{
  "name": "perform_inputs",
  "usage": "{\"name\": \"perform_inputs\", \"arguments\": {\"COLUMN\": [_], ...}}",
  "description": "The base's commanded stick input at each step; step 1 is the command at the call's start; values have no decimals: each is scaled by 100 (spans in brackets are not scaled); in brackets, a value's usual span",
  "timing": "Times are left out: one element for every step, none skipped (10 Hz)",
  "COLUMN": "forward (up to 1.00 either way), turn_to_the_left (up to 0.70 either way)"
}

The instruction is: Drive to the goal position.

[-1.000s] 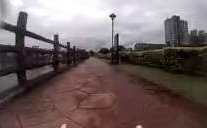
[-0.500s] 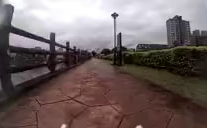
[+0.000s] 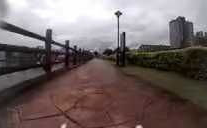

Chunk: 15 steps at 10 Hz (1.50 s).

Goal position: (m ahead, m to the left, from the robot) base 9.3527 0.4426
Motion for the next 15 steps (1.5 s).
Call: {"name": "perform_inputs", "arguments": {"forward": [85,85,85,85,85,85,85,85,85,85,85,85,85,85,85], "turn_to_the_left": [1,1,1,1,13,16,1,1,1,1,1,1,1,1,1]}}
